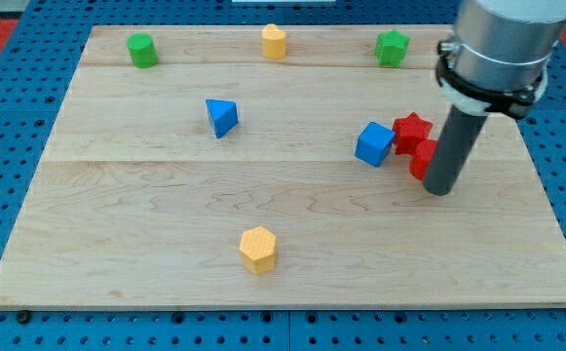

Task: Place the blue triangle to the center of the board

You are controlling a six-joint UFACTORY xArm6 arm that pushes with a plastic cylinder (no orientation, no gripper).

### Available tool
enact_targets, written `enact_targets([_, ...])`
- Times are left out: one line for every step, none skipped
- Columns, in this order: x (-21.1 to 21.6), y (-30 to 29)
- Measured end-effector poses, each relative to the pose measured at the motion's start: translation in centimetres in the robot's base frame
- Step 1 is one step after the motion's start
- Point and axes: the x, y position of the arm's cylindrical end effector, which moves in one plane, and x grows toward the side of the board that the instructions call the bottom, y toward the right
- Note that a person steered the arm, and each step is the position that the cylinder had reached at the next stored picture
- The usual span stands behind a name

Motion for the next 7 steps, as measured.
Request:
enact_targets([1.0,-2.1])
enact_targets([0.6,-13.6])
enact_targets([-2.0,-22.5])
enact_targets([-8.1,-26.9])
enact_targets([-11.9,-29.7])
enact_targets([-12.9,-31.4])
enact_targets([-15.3,-36.8])
